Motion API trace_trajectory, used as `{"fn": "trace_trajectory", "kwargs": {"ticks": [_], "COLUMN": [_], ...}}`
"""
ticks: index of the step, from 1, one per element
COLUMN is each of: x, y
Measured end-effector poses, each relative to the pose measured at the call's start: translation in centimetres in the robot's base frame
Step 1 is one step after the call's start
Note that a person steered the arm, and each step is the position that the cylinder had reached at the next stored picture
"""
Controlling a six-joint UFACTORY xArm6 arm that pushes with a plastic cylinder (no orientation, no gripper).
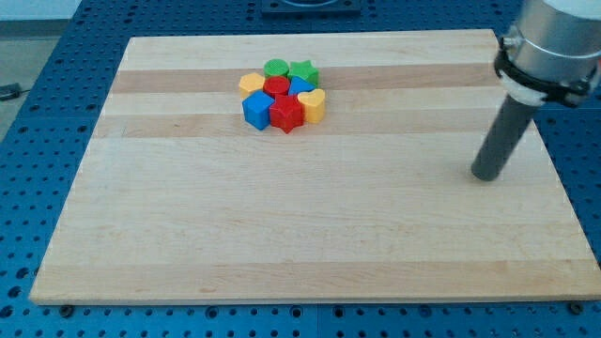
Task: Point your arm to the top left of yellow hexagon
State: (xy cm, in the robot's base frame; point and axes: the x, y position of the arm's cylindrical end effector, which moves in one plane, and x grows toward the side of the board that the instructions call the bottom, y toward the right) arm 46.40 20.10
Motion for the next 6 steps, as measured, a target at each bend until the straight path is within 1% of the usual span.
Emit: {"fn": "trace_trajectory", "kwargs": {"ticks": [1, 2, 4, 5, 6], "x": [-3.4, -3.3, -3.1, -6.5, -14.1], "y": [-3.2, -7.8, -28.8, -37.0, -39.1]}}
